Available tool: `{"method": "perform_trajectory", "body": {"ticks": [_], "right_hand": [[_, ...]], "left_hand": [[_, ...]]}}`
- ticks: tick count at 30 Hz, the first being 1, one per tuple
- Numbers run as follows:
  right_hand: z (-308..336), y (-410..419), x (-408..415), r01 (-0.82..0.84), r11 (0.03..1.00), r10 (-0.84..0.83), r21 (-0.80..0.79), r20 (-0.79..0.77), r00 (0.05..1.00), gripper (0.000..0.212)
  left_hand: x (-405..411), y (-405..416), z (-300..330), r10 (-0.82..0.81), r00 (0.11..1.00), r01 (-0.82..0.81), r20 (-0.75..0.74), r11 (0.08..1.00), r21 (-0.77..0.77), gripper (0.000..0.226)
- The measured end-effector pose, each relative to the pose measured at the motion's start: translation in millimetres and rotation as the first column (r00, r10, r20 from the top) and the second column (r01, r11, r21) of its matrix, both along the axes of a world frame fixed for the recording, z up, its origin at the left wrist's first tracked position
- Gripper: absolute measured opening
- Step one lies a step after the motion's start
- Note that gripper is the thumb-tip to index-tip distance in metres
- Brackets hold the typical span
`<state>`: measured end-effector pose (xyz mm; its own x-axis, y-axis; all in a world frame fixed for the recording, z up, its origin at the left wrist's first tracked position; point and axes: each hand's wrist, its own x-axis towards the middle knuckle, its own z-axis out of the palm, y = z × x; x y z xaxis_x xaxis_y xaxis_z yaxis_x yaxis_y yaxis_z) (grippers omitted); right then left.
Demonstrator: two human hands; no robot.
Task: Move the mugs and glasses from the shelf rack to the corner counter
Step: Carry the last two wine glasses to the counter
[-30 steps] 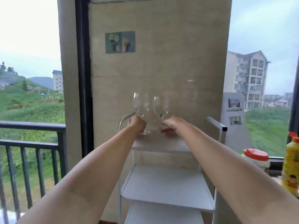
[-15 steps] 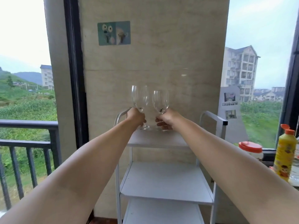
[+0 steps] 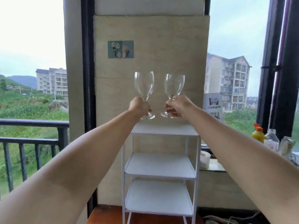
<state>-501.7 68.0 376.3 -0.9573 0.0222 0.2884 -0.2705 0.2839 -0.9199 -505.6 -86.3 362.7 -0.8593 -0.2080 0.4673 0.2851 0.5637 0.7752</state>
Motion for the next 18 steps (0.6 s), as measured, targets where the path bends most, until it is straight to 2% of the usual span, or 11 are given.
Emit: {"method": "perform_trajectory", "body": {"ticks": [5, 11, 18], "right_hand": [[-31, 15, 86, 0.039, 0.997, -0.035, -0.066, 0.058, 0.998, 0.028], [-78, 63, 167, 0.118, 0.991, -0.106, -0.061, 0.175, 0.979, 0.026], [-137, 177, 277, 0.376, 0.922, -0.35, -0.096, 0.211, 0.913, 0.011]], "left_hand": [[76, 21, -27, -0.041, 0.997, 0.041, -0.061, 0.999, -0.006, 0.027], [148, 65, -72, -0.207, 0.975, 0.207, 0.085, 0.978, -0.001, 0.029], [212, 167, -130, -0.403, 0.886, 0.409, 0.231, 0.912, 0.022, 0.036]]}}
